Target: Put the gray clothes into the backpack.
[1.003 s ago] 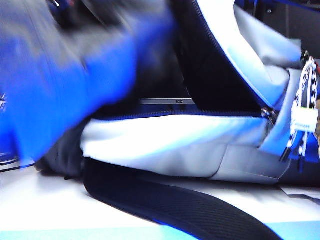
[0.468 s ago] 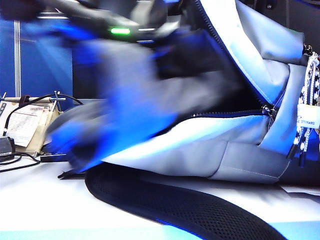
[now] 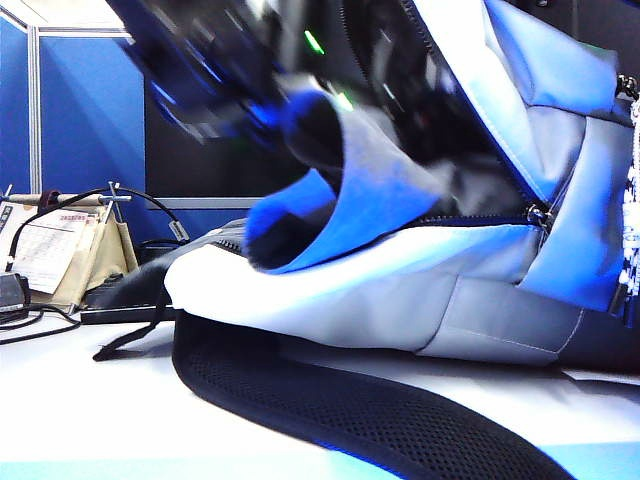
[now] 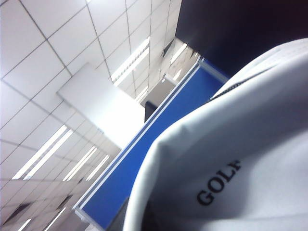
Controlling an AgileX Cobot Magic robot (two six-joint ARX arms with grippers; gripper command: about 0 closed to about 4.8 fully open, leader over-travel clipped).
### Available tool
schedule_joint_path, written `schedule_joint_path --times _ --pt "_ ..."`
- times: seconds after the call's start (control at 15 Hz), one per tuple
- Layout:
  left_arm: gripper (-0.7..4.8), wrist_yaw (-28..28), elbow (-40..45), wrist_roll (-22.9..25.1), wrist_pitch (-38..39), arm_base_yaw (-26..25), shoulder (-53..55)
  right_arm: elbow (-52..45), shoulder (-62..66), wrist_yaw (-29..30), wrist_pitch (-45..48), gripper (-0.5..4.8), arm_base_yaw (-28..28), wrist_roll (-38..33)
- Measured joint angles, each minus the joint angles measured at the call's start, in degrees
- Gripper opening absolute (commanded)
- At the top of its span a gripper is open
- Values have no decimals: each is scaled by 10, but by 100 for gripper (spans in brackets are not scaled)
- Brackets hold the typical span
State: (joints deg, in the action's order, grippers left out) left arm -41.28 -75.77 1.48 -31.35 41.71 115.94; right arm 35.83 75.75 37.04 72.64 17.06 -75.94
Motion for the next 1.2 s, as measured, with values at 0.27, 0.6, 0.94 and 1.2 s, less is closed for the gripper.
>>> schedule_joint_path --times 0.27,0.6,0.94,1.2 --pt "139 -66 -131 -5 -21 13 89 0 -3 -25 18 -6 -8 8" --pt "479 3 -156 2 27 18 88 0 -4 -41 20 -6 -13 13" --pt "479 -14 -156 63 233 -31 36 0 -1 -14 7 -6 -3 -2" --pt "479 57 -158 199 434 -63 -28 -1 -1 -13 6 -6 1 -6"
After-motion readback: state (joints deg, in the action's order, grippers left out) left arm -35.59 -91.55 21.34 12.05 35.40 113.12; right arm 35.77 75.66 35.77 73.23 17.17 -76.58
